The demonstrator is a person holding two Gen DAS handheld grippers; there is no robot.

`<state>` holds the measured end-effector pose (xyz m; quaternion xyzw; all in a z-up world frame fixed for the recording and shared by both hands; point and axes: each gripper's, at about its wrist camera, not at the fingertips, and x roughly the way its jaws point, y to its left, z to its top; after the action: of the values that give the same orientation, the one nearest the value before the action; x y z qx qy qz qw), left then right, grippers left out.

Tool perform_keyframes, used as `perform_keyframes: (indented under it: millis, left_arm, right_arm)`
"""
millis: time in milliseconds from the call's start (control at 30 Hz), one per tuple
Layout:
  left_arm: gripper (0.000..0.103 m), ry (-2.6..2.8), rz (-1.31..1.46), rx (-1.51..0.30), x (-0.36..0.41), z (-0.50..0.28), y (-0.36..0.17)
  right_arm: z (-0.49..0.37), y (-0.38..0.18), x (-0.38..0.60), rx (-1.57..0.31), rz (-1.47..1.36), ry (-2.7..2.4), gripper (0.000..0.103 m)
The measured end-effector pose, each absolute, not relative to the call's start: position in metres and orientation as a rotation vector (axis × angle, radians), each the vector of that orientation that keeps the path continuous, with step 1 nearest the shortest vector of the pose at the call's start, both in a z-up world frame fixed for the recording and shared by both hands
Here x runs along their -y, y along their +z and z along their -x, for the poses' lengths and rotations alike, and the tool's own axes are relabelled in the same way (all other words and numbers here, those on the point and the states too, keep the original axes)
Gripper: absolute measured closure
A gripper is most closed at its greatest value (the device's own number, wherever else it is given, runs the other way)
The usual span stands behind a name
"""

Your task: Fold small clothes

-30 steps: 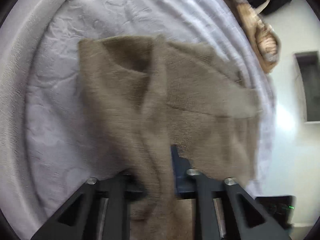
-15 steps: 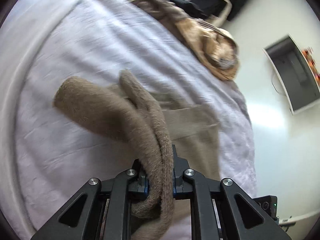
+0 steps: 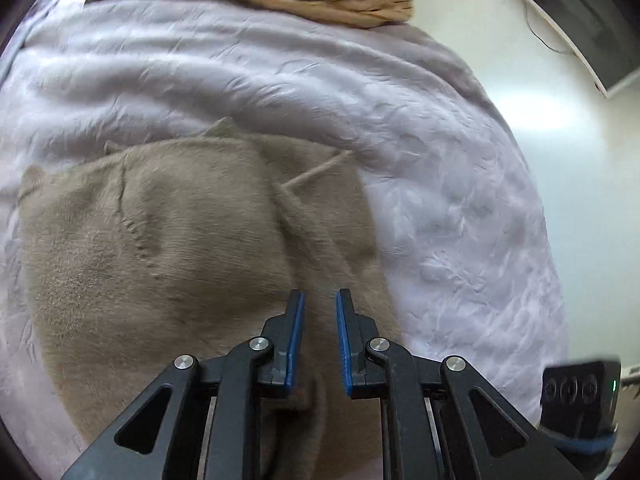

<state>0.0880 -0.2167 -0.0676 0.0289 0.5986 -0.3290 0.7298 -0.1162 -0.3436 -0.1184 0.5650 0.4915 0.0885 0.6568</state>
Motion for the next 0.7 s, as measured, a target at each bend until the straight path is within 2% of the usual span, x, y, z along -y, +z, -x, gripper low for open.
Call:
perform_keyframes:
  millis: [67,100,167,200,233,300,367,467,700]
  left_arm:
    - [0.085,-0.75,-0.09,-1.296,0.219,-0.078,-0.056]
    - [0.085,-0.755,-0.106,-1.283,0.218,-0.072,-0.046]
    - [0.085,-0.764,-0.112,-1.26,0.209,-0.065,-0.032]
    - [0.083,-0.772,-0.104,-1.241,0.2,-0.06,-0.022]
    - [0.055,-0.767,-0.094,-1.228,0.191,-0.059,-0.016]
    - [0.012,-0.726,-0.061,-1.181,0.171,-0.058,-0.004]
    - [0.012,-0.692,-0.016,-1.132,0.143,-0.06,0.006]
    - [0.012,-0.581,0.009,-1.157,0.108,-0.069,0.002]
    - [0.012,-0.239,0.068,-1.22,0.03,-0.097,-0.044]
  right_arm:
    - [0.11,-0.123,0.354,-1.109,-1.294,0.199,0.09]
    - [0.109,-0.124,0.36,-1.103,-1.298,0.202,0.086]
    - [0.101,-0.127,0.367,-1.084,-1.311,0.218,0.064]
    - [0.095,-0.129,0.37,-1.073,-1.329,0.228,0.042]
    - [0.087,-0.129,0.374,-1.066,-1.352,0.241,0.039]
    - [0.062,-0.127,0.369,-1.058,-1.381,0.269,0.039]
    - [0.046,-0.126,0.368,-1.054,-1.371,0.302,0.039]
    - [0.022,-0.125,0.364,-1.094,-1.31,0.35,0.039]
    - [-0.034,-0.133,0.341,-1.239,-1.119,0.41,0.039]
